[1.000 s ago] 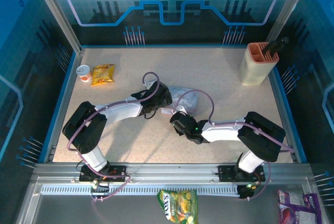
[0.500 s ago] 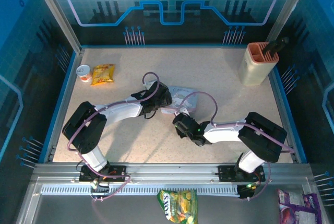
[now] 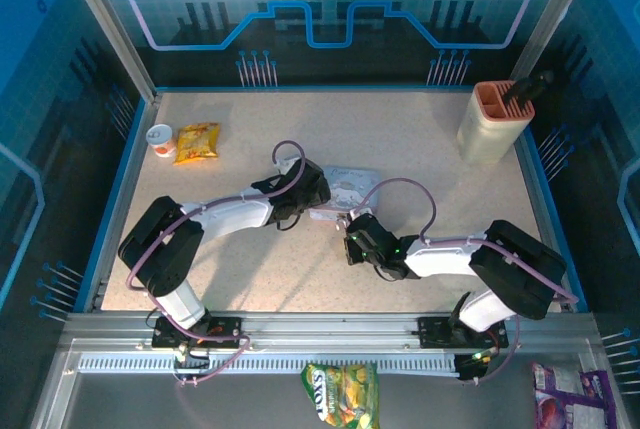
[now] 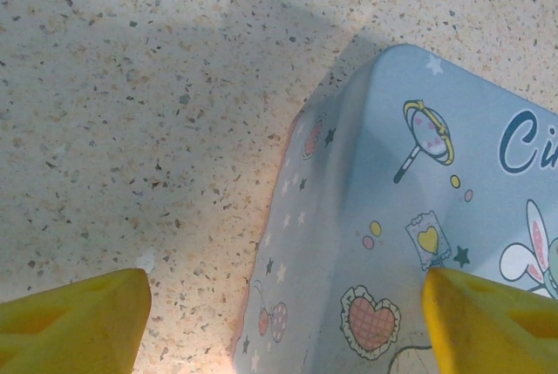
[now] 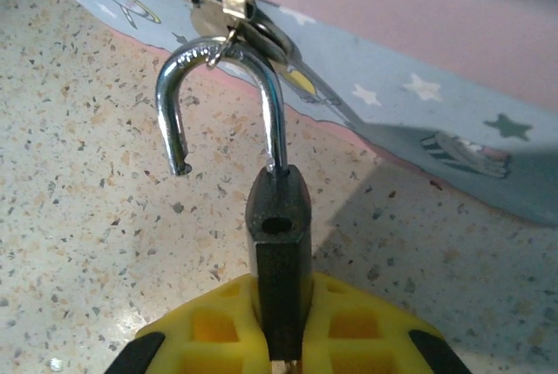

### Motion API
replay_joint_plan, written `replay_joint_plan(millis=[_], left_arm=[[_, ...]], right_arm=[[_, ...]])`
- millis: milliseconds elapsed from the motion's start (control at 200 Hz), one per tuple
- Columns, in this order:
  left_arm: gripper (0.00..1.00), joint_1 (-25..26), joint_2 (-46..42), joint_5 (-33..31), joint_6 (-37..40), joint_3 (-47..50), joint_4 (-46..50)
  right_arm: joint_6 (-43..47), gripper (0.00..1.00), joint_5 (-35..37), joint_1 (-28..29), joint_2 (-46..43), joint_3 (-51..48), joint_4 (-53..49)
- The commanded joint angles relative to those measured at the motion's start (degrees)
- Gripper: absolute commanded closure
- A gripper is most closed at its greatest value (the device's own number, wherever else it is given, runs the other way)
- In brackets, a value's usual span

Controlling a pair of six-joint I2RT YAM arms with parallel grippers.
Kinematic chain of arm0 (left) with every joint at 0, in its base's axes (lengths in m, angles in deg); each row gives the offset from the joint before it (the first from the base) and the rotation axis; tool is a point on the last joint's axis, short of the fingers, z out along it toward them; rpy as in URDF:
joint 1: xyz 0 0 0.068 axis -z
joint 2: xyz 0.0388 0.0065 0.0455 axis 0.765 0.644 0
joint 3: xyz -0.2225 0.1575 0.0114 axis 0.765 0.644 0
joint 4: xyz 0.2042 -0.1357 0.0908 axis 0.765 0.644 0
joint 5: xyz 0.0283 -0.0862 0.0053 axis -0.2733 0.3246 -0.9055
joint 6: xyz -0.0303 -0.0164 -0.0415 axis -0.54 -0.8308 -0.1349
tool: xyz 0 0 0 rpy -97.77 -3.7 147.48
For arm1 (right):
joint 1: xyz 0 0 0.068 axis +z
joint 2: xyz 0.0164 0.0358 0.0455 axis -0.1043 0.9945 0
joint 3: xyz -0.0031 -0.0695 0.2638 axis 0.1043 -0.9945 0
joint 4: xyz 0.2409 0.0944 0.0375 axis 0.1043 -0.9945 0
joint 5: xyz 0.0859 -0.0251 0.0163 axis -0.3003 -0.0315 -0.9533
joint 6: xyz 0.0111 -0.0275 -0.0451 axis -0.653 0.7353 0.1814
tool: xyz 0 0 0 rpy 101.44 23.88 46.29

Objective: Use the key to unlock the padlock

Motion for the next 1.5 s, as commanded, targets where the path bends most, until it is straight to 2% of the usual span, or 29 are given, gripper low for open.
replay_joint_plan(millis=[0,190,500,755,1225,1375,1495], left_arm=[[0.19,2.1,1.2,1.9,-1.1,3.7,10.4],[0.19,4.2,0.4,2.1,-4.9,5.5,7.8],[0.22,6.4,1.4,3.0,-7.3,5.2,5.9],[0.22,8.5,2.1,1.3,-9.2,3.4,6.3],[0.22,9.7,3.8,1.5,-9.8,3.4,4.3],[0.21,9.6,3.7,1.0,-10.2,4.0,4.1],[0.21,9.6,3.7,0.7,-10.2,4.0,4.0]], right_arm=[[-6.8,1.00,-1.4,-2.1,0.9,-2.0,6.9],[-13.8,1.00,-1.8,-2.9,0.7,-3.9,11.3],[-29.0,1.00,0.5,-4.8,-2.2,-6.6,10.2],[-39.8,1.00,-4.6,-7.4,-3.1,-7.7,9.8],[-43.3,1.00,-17.5,-18.3,-3.5,-7.0,14.2],[-40.3,1.00,-19.1,-20.7,-5.6,-4.9,8.2],[-39.8,1.00,-21.4,-23.4,-5.2,-5.2,7.4]])
